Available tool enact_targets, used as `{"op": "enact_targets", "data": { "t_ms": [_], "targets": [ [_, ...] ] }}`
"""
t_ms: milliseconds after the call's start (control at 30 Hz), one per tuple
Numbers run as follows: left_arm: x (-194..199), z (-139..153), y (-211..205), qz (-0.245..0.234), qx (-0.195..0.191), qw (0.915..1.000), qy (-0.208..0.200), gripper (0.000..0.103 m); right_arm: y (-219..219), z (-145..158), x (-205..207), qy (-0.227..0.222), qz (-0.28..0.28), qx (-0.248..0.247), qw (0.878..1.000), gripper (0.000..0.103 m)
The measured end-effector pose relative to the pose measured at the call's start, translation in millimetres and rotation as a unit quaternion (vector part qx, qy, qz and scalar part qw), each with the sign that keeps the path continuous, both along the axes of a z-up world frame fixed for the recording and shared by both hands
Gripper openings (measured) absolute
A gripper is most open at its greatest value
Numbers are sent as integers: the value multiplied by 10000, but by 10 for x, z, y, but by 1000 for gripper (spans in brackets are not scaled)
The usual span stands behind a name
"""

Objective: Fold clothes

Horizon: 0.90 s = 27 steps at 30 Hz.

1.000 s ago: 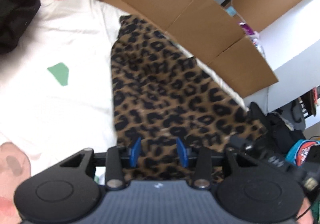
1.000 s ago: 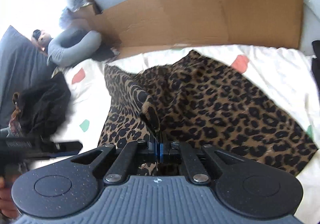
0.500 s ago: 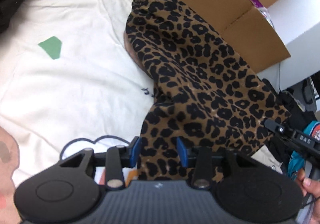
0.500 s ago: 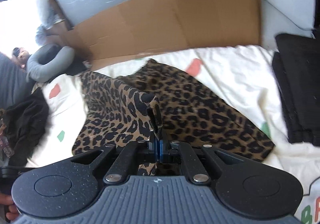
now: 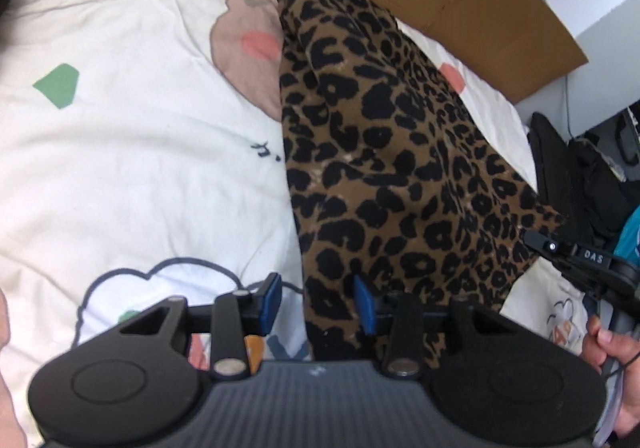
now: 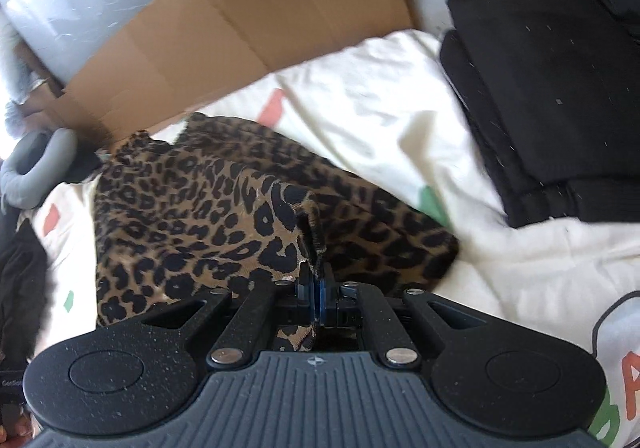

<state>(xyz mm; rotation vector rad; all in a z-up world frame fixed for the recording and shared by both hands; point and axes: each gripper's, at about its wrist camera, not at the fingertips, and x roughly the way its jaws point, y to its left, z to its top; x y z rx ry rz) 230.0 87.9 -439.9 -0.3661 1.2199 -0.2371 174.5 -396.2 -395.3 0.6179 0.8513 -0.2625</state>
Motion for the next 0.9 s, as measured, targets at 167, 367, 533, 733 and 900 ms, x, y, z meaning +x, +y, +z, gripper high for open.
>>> {"op": "enact_targets", "data": {
  "t_ms": [167,367,533,733,900],
  "targets": [
    [-55,-18,-143,-225,99,9997,77,42,-141,-64,-43,18,-260,176,9995,12],
    [-108,31,-314,-586,189,9979,201,31,-239,-120,-47,-79,-407,255,9988,19],
    [-68,142,-474,-752,363,9965,3,10,-284,-158,-57,-153,-450,377,9982,3],
    [-72,312,-549,-945,470,9944,-90,9,-282,56,-130,-535,-365,256,9976,2],
    [-62,389,-621,-1251,684,9897,88,12,-365,141,-206,-683,-472,164,9964,2]
  ]
}}
